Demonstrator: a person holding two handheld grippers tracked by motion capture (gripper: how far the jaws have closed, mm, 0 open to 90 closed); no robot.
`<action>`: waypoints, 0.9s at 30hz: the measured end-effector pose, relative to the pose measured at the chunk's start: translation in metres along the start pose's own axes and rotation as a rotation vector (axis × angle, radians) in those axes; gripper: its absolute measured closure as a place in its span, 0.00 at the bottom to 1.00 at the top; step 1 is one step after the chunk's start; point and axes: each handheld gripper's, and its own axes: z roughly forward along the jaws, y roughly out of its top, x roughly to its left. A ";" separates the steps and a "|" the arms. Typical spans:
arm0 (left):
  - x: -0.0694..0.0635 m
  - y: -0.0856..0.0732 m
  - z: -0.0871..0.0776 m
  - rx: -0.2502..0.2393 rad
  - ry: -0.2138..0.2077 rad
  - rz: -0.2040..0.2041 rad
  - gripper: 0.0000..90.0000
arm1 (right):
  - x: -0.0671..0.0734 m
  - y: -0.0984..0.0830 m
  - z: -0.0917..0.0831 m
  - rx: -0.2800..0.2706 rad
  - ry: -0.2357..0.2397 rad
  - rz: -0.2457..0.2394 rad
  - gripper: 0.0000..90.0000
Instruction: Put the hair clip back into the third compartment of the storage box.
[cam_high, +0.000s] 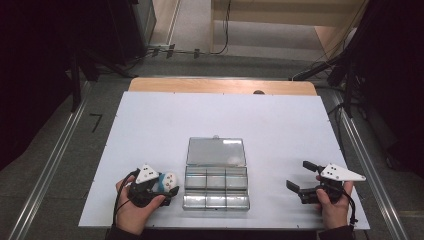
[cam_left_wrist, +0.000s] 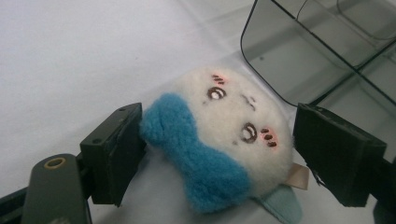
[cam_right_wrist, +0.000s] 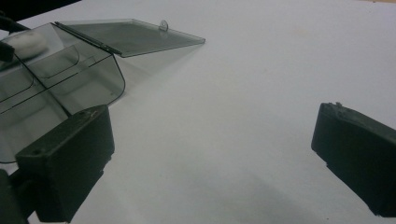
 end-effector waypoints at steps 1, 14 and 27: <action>-0.001 0.000 0.000 0.003 0.016 0.007 0.21 | 0.000 0.000 0.000 0.001 0.000 -0.001 0.00; -0.001 0.003 -0.003 0.001 0.046 0.015 0.41 | 0.001 0.000 0.002 -0.004 -0.023 -0.013 0.00; 0.001 0.011 -0.013 -0.066 0.011 -0.006 0.41 | 0.002 0.000 0.003 -0.002 -0.034 -0.022 0.00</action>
